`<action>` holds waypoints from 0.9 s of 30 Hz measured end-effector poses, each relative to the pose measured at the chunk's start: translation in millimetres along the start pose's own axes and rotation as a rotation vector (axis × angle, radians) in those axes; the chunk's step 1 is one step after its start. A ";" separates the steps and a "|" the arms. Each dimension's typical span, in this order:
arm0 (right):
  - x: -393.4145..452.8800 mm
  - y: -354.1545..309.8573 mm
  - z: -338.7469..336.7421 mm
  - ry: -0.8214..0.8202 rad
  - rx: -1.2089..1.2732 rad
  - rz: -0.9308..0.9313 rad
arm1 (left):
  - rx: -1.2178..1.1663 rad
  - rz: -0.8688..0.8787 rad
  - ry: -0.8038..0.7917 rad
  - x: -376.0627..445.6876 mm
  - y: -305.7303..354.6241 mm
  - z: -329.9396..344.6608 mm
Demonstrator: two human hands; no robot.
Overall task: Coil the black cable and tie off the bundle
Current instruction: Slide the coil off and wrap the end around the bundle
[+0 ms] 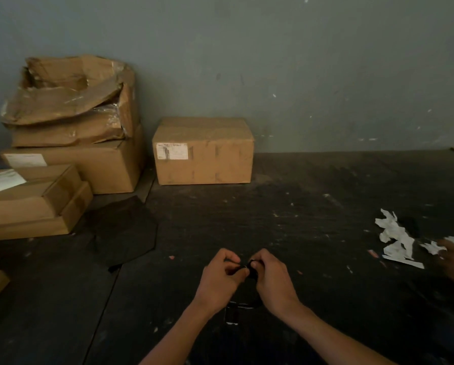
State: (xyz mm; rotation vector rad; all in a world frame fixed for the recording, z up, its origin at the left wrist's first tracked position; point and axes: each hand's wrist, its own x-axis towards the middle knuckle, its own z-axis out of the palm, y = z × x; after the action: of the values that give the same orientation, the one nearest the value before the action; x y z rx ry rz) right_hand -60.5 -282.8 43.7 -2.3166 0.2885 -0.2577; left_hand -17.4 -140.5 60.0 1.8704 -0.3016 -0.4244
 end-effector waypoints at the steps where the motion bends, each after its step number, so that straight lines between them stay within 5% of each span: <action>1: 1.9 0.5 -0.9 0.031 0.006 0.013 | 0.017 0.012 0.009 0.5 -2.7 1.3; 5: 14.9 6.9 -10.1 0.129 0.078 0.085 | 0.003 -0.039 -0.011 2.6 -15.0 1.4; 8: 27.0 15.8 -13.4 0.194 0.172 0.174 | -0.275 -0.227 -0.141 5.5 -23.9 -0.4; 11: 37.9 26.8 -8.7 0.157 0.290 0.288 | -0.319 -0.255 -0.064 17.7 -40.3 -3.0; 15: 46.0 46.5 4.6 -0.002 0.262 0.336 | -0.115 -0.226 0.052 43.2 -64.7 -7.3; 27: 61.7 80.2 43.4 -0.237 -0.013 0.380 | 0.563 -0.158 0.021 105.2 -101.2 -1.9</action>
State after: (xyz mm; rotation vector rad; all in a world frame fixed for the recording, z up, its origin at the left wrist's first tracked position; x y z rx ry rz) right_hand -0.1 -325.0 -38.2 -2.2239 0.5990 0.2058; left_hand 78.4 -148.4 -50.0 2.4596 -0.2777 -0.4569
